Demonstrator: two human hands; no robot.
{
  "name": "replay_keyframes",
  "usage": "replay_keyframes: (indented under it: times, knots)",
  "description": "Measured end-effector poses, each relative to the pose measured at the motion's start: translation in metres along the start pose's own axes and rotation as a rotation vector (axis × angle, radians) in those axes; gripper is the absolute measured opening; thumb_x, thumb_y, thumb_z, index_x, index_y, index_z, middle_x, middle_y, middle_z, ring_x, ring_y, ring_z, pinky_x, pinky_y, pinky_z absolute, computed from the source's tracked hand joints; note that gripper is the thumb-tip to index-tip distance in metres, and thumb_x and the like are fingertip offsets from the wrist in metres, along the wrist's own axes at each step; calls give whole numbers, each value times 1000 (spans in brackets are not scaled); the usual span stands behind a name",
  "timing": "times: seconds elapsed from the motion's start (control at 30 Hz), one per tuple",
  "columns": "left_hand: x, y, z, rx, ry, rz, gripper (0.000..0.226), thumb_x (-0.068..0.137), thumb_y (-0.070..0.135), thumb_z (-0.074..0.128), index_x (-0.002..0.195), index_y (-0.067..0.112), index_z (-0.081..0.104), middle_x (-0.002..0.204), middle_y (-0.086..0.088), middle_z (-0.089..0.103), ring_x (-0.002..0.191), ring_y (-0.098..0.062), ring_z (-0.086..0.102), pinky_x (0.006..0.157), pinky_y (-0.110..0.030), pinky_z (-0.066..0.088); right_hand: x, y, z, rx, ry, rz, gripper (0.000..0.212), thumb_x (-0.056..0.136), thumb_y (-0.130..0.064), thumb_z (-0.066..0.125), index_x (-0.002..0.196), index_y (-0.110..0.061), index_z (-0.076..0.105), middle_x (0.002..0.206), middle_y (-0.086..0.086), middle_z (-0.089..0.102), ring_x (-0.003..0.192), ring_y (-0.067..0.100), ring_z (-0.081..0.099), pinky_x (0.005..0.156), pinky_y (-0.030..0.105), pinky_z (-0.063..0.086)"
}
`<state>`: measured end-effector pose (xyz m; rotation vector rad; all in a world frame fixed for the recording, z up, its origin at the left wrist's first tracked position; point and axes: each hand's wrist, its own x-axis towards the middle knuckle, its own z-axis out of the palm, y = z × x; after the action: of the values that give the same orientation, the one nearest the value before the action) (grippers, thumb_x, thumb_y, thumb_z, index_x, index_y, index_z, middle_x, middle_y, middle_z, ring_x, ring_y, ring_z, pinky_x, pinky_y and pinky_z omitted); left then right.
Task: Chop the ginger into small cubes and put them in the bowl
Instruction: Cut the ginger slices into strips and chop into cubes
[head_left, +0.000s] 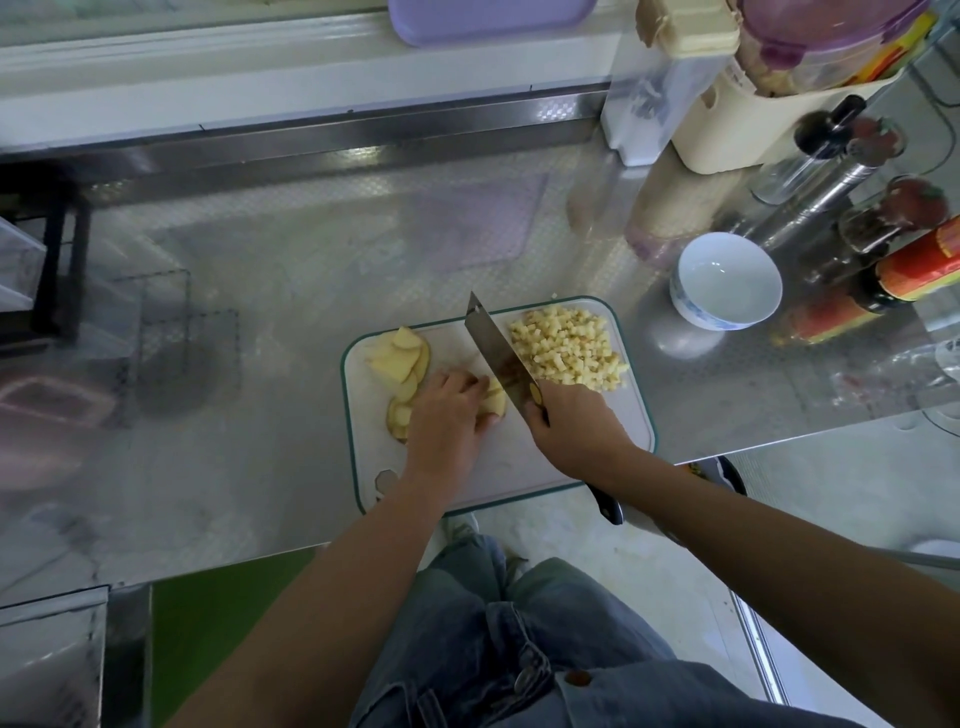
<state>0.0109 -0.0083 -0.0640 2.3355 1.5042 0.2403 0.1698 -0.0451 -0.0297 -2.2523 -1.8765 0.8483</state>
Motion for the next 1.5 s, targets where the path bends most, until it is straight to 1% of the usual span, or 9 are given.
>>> replay_keyframes:
  times: [0.1, 0.23, 0.53, 0.73, 0.87, 1.0, 1.23, 1.4, 1.5]
  knots:
    - [1, 2, 0, -4, -8, -8, 43, 83, 25, 70, 123, 11, 64, 116, -4, 64, 108, -24, 52, 91, -32, 43, -1, -3, 2, -2, 2, 19, 25, 97, -27, 41, 73, -19, 39, 64, 0, 43, 57, 17, 43, 48, 26, 26]
    - [3, 3, 1, -21, -5, -22, 38, 83, 21, 70, 120, 11, 66, 114, -4, 65, 108, -24, 53, 87, -32, 44, -1, -6, 7, -15, -22, 52, 19, 96, -24, 42, 80, -14, 44, 71, 3, 48, 66, 23, 49, 57, 29, 35]
    - [2, 2, 0, -43, 7, -21, 40, 79, 23, 74, 116, 10, 67, 109, -5, 66, 105, -26, 53, 85, -35, 46, -3, -5, 24, -5, 45, 40, 14, 97, -24, 43, 85, -17, 39, 70, 3, 44, 65, 25, 48, 57, 32, 37]
    - [0, 1, -1, -62, -13, -33, 46, 83, 27, 70, 126, 14, 61, 120, -1, 61, 112, -23, 49, 92, -32, 42, -1, -2, 19, 32, 54, 23, 16, 97, -25, 43, 84, -16, 43, 67, 3, 46, 61, 25, 45, 55, 30, 31]
    - [-4, 1, -3, -49, -19, -56, 55, 83, 26, 70, 133, 11, 54, 124, -6, 57, 118, -25, 47, 96, -33, 43, -2, -3, 13, 56, 72, 0, 20, 97, -24, 44, 79, -14, 42, 61, 2, 43, 57, 25, 45, 50, 30, 29]
    - [-6, 0, -3, -18, -4, -79, 43, 84, 25, 69, 124, 12, 60, 119, -7, 58, 115, -25, 48, 90, -33, 44, -4, -9, 8, 58, 80, -35, 20, 97, -23, 44, 78, -16, 40, 58, -2, 40, 52, 20, 41, 48, 29, 27]
    - [-3, 0, -4, -15, -8, -99, 32, 85, 22, 67, 117, 16, 65, 115, -1, 60, 110, -22, 48, 84, -31, 44, -2, -16, 13, -7, 26, 3, 18, 97, -21, 42, 80, -14, 40, 66, 3, 44, 59, 22, 44, 48, 27, 25]
    - [-1, 0, -4, -21, -12, -95, 33, 84, 26, 68, 116, 17, 66, 113, 0, 61, 108, -20, 49, 84, -30, 44, -1, -15, 23, -3, 15, 30, 16, 96, -21, 42, 83, -14, 38, 66, 1, 41, 62, 24, 43, 56, 30, 32]
    - [-1, 0, -4, -19, -6, -93, 33, 84, 27, 69, 115, 18, 66, 113, 1, 61, 108, -20, 49, 84, -30, 44, -2, -14, 28, 5, 39, 23, 15, 97, -24, 42, 85, -16, 38, 65, -1, 41, 60, 22, 44, 56, 30, 31]
